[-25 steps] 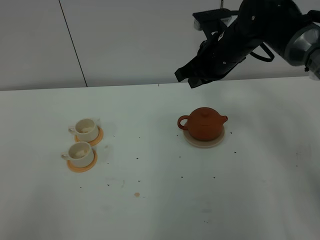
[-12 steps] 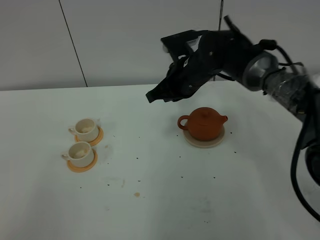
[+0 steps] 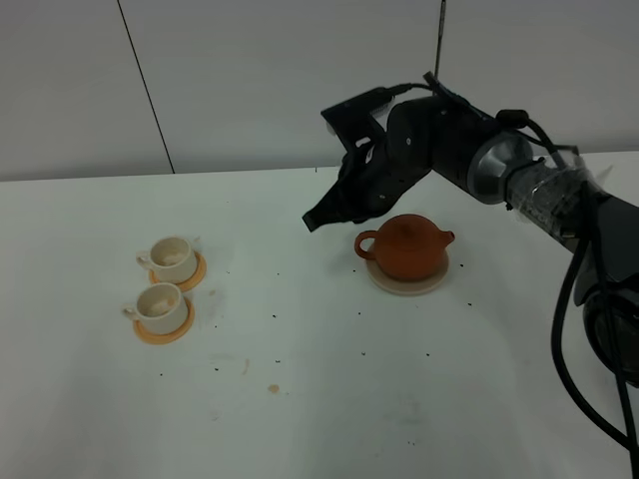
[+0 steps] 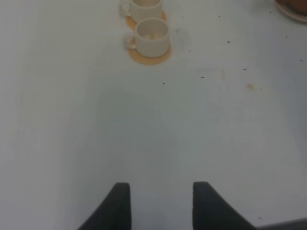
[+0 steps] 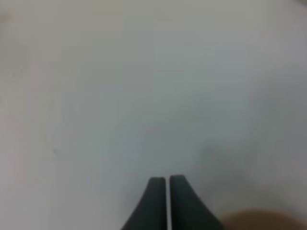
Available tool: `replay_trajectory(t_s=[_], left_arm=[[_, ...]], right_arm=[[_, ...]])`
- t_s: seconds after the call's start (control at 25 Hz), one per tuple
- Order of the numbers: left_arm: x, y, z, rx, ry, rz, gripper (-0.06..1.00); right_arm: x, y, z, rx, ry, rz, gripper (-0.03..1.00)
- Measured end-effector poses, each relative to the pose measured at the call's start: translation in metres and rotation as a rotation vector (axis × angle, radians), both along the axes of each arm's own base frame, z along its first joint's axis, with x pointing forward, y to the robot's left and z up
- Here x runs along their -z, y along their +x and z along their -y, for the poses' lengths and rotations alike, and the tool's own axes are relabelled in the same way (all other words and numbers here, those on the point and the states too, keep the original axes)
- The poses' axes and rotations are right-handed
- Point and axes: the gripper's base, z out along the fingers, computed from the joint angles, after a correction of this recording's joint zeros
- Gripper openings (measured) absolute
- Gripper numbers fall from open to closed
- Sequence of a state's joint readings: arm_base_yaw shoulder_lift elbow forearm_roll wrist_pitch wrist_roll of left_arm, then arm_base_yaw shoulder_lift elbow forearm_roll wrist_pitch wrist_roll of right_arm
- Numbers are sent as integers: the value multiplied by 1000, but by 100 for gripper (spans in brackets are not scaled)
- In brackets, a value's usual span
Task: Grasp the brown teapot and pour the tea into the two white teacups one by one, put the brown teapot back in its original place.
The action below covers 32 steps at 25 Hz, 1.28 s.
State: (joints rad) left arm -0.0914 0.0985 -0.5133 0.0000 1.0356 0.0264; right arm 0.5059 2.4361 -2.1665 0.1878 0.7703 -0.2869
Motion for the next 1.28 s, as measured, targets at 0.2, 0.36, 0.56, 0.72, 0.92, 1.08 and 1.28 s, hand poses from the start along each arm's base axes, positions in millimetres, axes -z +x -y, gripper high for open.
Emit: replay_trajectory(t_s=[0.2, 0.36, 0.56, 0.72, 0.92, 1.08, 1.28], left_arm=[[0, 0, 0, 0, 0, 0, 37], [0, 0, 0, 0, 0, 0, 37], [0, 0, 0, 0, 0, 0, 37], [0, 0, 0, 0, 0, 0, 37], [0, 0, 0, 0, 0, 0, 37], [0, 0, 0, 0, 0, 0, 37], [0, 0, 0, 0, 0, 0, 37]], right_arm=[[1, 0, 1, -5, -23, 5, 0], [2, 0, 2, -10, -32, 8, 0], [1, 1, 2, -20, -35, 25, 0], [1, 2, 2, -22, -35, 30, 0], [0, 3, 1, -24, -34, 55, 0], [1, 4, 2, -26, -41, 67, 0], [15, 6, 1, -29, -61, 46, 0]])
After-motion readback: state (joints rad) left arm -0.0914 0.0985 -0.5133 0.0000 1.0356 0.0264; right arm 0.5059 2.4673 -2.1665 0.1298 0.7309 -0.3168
